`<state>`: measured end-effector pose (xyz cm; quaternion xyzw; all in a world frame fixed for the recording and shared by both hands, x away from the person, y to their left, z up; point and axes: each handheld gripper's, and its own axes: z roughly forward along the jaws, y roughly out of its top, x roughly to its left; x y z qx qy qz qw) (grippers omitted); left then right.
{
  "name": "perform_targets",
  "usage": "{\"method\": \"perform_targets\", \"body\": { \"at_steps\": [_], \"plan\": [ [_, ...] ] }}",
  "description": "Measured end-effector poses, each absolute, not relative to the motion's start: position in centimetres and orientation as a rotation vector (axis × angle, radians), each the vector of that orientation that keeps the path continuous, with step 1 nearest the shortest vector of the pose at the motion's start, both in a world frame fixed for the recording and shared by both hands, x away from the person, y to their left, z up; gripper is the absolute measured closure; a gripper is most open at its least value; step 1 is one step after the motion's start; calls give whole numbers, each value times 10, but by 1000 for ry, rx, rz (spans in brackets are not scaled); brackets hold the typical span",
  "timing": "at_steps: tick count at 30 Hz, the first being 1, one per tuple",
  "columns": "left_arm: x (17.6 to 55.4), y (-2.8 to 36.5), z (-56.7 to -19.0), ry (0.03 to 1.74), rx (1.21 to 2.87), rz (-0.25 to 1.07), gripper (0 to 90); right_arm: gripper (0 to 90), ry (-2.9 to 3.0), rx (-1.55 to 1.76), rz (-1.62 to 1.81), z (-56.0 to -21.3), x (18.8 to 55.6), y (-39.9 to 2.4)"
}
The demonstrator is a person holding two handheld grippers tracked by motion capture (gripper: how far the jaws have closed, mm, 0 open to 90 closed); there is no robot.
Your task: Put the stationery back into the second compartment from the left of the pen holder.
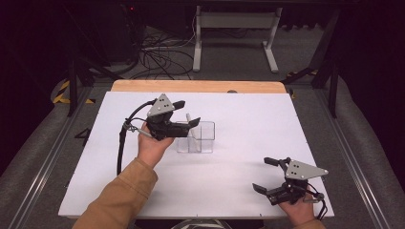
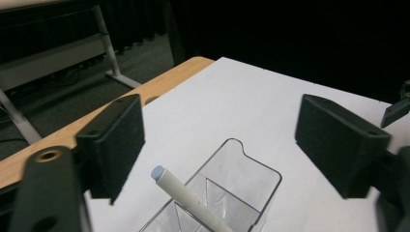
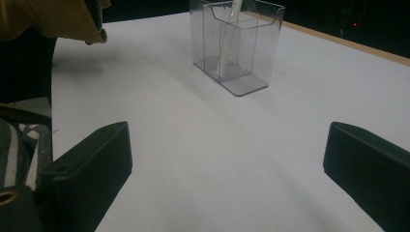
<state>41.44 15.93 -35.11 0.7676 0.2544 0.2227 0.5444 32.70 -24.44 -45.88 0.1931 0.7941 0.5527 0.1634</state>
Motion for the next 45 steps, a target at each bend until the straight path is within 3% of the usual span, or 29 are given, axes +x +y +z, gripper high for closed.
{"method": "perform_targets", "body": {
  "at_steps": [9, 24, 45],
  "plan": [
    [397, 172, -341, 578, 1810, 533, 99, 38, 2261, 551, 1574, -458, 326, -244],
    [374, 196, -339, 570, 1813, 539, 64, 37, 2264, 552, 1569, -458, 326, -243],
    [327, 262, -409, 623, 1820, 517, 45, 35, 2270, 554, 1563, -459, 326, -241]
  ]
}}
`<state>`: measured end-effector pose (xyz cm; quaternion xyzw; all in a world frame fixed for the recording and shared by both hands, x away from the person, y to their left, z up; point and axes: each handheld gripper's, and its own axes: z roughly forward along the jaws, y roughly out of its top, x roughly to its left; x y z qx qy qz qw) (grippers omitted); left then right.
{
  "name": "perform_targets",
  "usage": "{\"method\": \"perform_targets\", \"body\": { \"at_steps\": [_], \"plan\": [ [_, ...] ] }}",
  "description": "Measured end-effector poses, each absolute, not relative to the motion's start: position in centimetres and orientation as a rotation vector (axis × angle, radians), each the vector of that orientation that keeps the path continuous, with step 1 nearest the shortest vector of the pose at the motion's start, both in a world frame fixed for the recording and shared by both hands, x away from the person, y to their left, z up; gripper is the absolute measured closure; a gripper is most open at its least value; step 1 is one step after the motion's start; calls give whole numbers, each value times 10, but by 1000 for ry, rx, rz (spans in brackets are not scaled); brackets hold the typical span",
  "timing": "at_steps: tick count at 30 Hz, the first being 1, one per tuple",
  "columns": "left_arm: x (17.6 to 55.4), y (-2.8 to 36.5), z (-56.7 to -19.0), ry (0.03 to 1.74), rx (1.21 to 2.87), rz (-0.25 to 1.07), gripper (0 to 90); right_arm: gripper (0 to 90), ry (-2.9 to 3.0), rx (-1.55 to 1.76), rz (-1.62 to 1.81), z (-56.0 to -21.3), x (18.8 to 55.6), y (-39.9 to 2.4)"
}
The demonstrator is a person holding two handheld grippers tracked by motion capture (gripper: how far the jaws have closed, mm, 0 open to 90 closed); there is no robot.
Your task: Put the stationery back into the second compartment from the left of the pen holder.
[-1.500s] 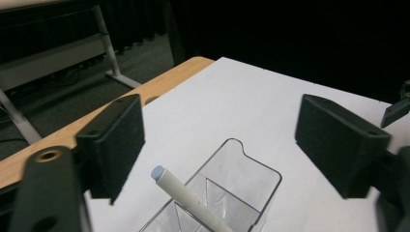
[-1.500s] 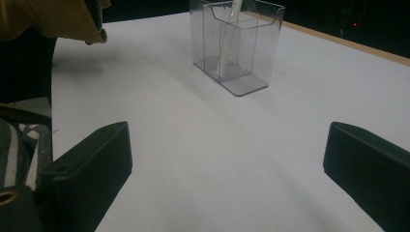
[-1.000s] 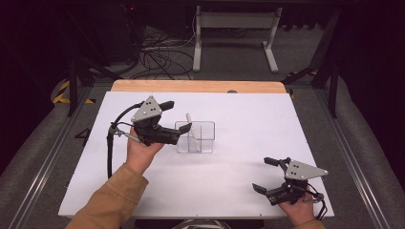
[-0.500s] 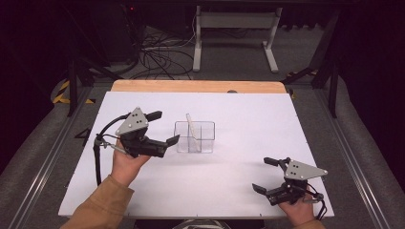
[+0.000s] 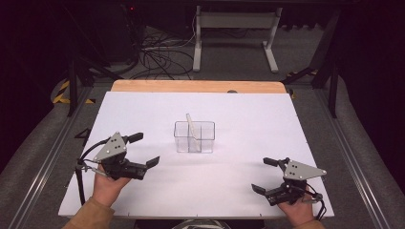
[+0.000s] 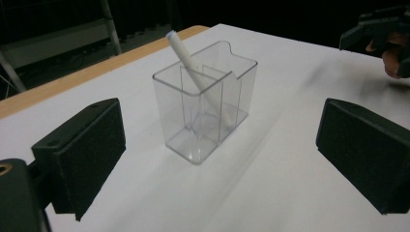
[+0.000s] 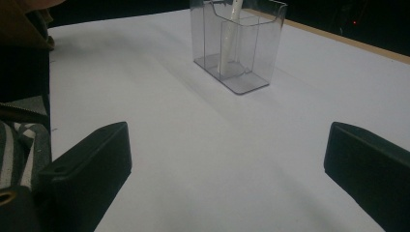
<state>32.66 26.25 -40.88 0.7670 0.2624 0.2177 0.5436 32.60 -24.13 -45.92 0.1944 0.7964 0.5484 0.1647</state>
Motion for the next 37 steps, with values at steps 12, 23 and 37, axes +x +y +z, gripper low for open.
{"method": "perform_targets", "body": {
  "at_steps": [12, 23, 37],
  "plan": [
    [309, 295, -454, 689, 1803, 467, 40, 35, 2272, 557, 1557, -460, 326, -240],
    [299, 303, -468, 705, 1821, 490, 42, 35, 2286, 560, 1544, -461, 326, -240],
    [300, 302, -466, 756, 1794, 496, 37, 35, 2286, 568, 1538, -462, 327, -240]
  ]
}}
